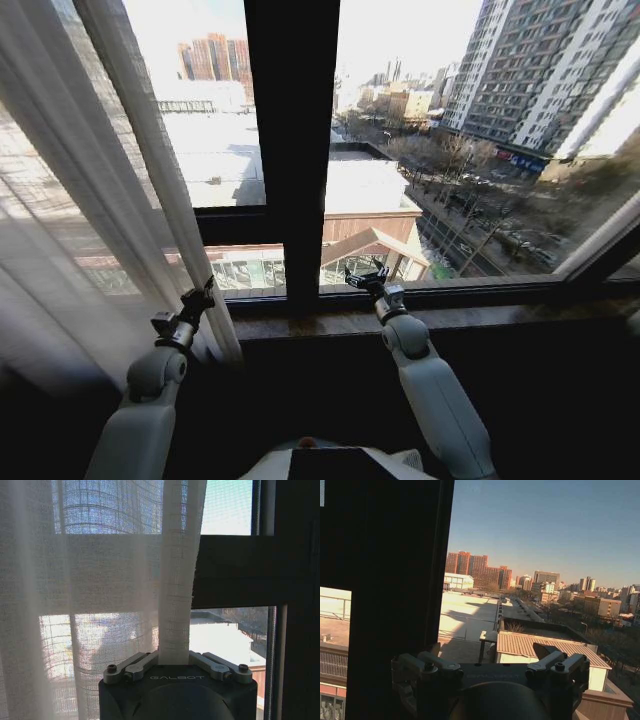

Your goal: Open the curtains by pulling them apart, changing their state from closed to fully open.

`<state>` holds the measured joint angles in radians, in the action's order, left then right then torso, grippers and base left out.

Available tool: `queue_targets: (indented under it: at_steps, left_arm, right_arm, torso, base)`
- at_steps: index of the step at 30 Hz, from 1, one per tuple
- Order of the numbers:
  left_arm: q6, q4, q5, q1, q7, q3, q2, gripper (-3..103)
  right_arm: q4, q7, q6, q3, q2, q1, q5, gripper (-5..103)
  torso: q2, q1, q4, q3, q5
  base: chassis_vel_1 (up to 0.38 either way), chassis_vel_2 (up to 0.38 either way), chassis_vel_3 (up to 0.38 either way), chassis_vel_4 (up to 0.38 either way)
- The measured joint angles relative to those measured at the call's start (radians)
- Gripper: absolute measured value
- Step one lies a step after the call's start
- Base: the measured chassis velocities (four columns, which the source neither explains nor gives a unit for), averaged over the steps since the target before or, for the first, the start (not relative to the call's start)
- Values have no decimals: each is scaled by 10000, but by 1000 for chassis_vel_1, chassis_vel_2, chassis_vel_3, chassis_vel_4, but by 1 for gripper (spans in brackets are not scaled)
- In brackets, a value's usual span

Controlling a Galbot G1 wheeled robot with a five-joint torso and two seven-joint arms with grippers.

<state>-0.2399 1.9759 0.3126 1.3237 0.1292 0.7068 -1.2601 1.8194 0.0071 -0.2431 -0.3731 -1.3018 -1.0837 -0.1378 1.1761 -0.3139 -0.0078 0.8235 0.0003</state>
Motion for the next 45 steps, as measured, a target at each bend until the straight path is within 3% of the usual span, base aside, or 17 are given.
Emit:
queue_targets:
  at_steps: [11, 45]
  left_arm:
    - [10, 111, 30, 99, 9, 44, -28, 0]
    - [23, 747, -262, 544, -96, 148, -569, 0]
  right_arm:
    - [82, -1, 6, 6, 23, -52, 13, 100]
    - [274, -53, 63, 89, 136, -216, -38, 100]
  torso:
    - [-1, -2, 2, 1, -5]
    - [0, 0, 0, 0, -2]
  base:
    - [233, 244, -226, -266]
    - [348, 352, -353, -344]
